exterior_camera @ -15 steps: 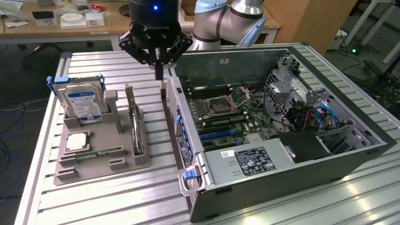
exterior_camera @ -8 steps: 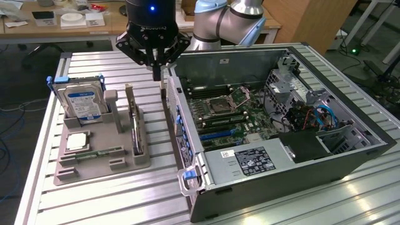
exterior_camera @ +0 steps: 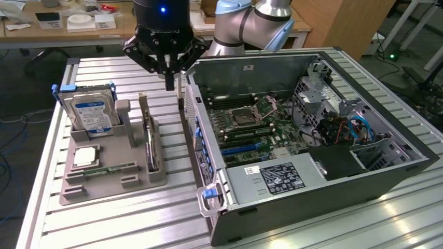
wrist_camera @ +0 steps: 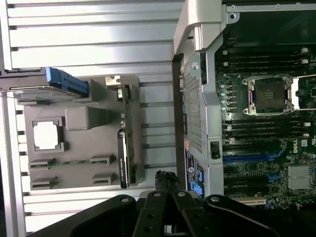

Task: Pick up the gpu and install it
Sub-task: 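Reach for the gpu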

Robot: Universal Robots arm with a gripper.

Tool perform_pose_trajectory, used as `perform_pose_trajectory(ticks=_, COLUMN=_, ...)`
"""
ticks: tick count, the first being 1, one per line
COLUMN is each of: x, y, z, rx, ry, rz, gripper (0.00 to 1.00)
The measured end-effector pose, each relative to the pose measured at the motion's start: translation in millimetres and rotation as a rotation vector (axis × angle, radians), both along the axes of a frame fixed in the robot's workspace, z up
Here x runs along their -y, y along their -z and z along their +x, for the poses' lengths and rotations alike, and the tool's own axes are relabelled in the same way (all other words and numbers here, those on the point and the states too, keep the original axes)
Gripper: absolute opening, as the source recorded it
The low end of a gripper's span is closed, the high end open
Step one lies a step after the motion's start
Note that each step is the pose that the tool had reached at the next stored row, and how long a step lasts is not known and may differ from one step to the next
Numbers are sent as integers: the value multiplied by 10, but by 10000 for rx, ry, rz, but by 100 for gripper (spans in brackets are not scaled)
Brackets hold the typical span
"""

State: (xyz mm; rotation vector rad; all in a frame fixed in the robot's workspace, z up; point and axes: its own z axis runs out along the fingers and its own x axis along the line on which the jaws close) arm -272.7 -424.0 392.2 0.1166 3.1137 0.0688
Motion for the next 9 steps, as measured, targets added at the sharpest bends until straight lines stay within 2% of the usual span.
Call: perform_pose_trajectory(ticks=9, x=10, y=0, z=-69, rx=-1, ry=0, rz=0, gripper=10)
